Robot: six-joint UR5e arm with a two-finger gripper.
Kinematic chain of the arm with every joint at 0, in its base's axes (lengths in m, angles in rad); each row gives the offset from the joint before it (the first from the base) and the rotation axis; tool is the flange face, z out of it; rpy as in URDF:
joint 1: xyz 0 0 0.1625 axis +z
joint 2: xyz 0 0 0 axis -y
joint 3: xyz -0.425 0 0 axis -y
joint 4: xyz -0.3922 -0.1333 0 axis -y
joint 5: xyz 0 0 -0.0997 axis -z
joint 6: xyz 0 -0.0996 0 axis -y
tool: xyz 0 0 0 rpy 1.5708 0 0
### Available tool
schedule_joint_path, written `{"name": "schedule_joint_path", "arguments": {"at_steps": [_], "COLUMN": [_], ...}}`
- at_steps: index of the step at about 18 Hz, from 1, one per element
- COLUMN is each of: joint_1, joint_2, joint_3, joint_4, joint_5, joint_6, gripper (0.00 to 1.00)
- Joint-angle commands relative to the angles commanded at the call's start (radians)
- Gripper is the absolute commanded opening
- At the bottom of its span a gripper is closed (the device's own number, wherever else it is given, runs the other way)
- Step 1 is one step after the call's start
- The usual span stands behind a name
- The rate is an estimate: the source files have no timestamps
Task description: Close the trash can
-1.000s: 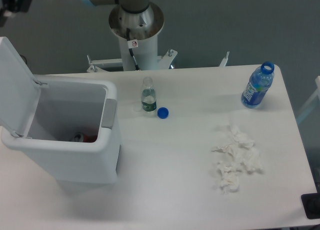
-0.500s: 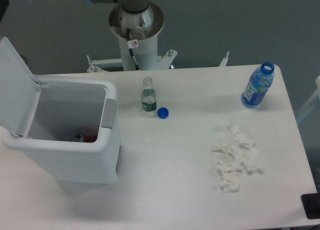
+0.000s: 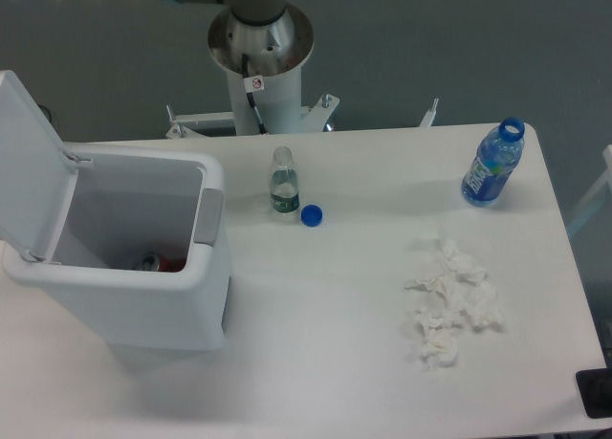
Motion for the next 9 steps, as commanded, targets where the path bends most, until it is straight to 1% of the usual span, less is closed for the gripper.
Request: {"name": "schedule_joint_path", "arguments": {"at_steps": [4,9], "joint_1": [0.0,0.002], "joint_2": [-0.022,-0.028], "joint_3": [0.002,0.003], "joint_4": [0.012,0.014], "joint_5": [0.002,0.008], "joint_6": [0.0,-0.002], "gripper": [1.0,1.0]}}
